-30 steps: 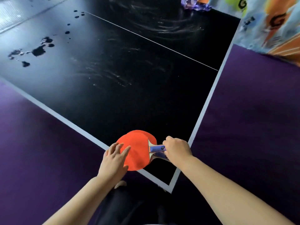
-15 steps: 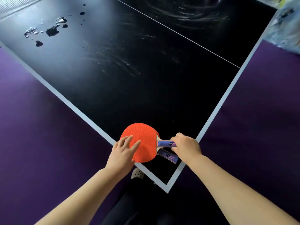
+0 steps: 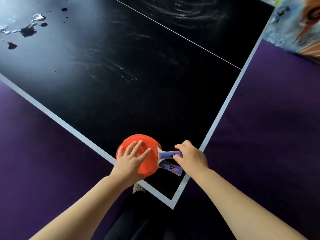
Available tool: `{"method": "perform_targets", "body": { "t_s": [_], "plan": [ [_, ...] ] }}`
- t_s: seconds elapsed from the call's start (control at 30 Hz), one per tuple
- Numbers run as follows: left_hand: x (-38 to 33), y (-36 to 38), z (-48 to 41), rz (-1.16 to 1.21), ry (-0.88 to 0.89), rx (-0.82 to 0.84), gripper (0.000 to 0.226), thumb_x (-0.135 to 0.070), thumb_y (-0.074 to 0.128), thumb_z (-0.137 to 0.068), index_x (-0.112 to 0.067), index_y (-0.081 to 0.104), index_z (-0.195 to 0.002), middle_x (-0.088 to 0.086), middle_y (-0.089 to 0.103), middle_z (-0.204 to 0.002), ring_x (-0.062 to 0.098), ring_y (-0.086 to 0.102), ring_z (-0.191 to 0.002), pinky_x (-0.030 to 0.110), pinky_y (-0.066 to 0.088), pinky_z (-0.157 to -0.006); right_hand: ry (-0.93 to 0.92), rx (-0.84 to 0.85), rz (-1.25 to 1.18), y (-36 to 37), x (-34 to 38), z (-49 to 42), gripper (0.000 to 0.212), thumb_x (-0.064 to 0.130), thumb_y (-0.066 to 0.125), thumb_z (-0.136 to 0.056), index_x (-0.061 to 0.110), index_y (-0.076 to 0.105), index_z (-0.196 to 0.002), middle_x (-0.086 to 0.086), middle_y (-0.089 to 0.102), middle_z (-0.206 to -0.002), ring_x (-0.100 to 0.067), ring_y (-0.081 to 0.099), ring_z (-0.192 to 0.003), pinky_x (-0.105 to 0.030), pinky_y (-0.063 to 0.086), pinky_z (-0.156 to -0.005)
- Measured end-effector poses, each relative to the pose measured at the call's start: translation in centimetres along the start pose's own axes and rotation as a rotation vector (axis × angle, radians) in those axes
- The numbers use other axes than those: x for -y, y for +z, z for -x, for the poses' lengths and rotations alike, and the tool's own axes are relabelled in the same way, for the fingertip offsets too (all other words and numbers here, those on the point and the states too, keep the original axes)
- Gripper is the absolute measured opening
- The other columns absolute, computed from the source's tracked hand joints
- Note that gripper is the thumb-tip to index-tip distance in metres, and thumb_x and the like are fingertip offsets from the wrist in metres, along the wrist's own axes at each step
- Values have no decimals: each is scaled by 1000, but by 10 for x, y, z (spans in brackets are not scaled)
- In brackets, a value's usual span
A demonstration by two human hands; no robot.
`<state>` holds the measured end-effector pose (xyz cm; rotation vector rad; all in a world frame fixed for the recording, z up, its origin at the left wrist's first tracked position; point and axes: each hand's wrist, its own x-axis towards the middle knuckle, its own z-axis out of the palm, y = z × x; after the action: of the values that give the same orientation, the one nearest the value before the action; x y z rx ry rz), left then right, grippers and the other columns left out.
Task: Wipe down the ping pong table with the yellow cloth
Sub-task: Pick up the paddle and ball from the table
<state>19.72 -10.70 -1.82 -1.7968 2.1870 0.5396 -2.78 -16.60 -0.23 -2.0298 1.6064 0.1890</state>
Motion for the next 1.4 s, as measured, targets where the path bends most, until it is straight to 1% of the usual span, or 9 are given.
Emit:
{"method": "perform_targets", "body": {
  "t_s": [0.1, 0.17, 0.27, 0.43, 0.63, 0.73, 0.8, 1.1, 1.4],
  "plan": [
    [9, -1, -2, -1, 38, -18, 101, -63, 69, -60, -42, 21, -146, 9, 18, -156, 34, 10, -144, 66, 3, -107, 101, -70, -145, -7, 2, -3, 41, 20, 57, -95, 18, 48, -135, 2, 42, -132, -11, 51, -93, -23, 41, -70],
    [16, 0, -6, 14, 55, 21, 103, -68, 69, -48, -41, 36, -141, 9, 36, -148, 36, 24, -139, 71, 13, -101, 123, -66, -237, -10, 6, -8, 45, 5, 54, -92, 13, 43, -134, -1, 35, -135, -12, 46, -105, -21, 40, -76],
    [22, 3, -10, 61, 93, 16, 102, -70, 66, -46, -41, 35, -139, 8, 36, -146, 34, 20, -139, 71, 19, -99, 136, -66, -315, -8, 15, -17, 47, -7, 48, -89, 10, 39, -133, -5, 32, -137, -15, 42, -116, -19, 38, -80],
    [16, 13, -4, 87, 67, -22, 105, -75, 63, -39, -41, 40, -135, 8, 46, -139, 35, 36, -131, 66, 38, -90, 82, -31, -247, 5, 25, -29, 37, 14, 55, -96, 15, 42, -130, -1, 41, -132, -16, 52, -102, -24, 43, -79],
    [2, 22, 7, 43, 86, 5, 118, -76, 58, -39, -36, 23, -145, 12, 28, -152, 37, 24, -139, 69, 22, -100, 43, -9, -101, 20, 26, -28, 40, 31, 57, -96, 22, 48, -134, 3, 50, -127, -15, 49, -114, -29, 47, -85],
    [6, 20, 8, 28, 106, -9, 121, -72, 63, -32, -32, 35, -142, 13, 39, -145, 35, 41, -130, 66, 37, -92, 36, -12, -109, 23, 25, -28, 43, 32, 56, -97, 21, 47, -138, 3, 46, -132, -15, 47, -119, -29, 47, -88],
    [8, 19, 7, 38, 123, -45, 116, -68, 63, -33, -31, 40, -140, 13, 40, -144, 34, 45, -126, 62, 38, -91, 26, -17, -112, 24, 24, -27, 43, 32, 55, -97, 22, 46, -138, 4, 45, -133, -14, 46, -119, -29, 46, -89],
    [15, 22, 1, 3, 212, -72, 109, -64, 61, -40, -31, 38, -141, 11, 42, -143, 32, 44, -128, 67, 32, -98, 21, -31, -151, 29, 19, -23, 43, 26, 54, -96, 23, 48, -139, 5, 46, -131, -12, 45, -118, -31, 47, -91],
    [14, 22, 0, 4, 221, -63, 112, -72, 56, -41, -28, 37, -142, 13, 40, -145, 33, 40, -131, 66, 15, -100, 41, -16, -245, 26, 12, -20, 58, 22, 58, -92, 25, 37, -147, 7, 45, -133, -9, 43, -122, -28, 44, -91]
  ]
}}
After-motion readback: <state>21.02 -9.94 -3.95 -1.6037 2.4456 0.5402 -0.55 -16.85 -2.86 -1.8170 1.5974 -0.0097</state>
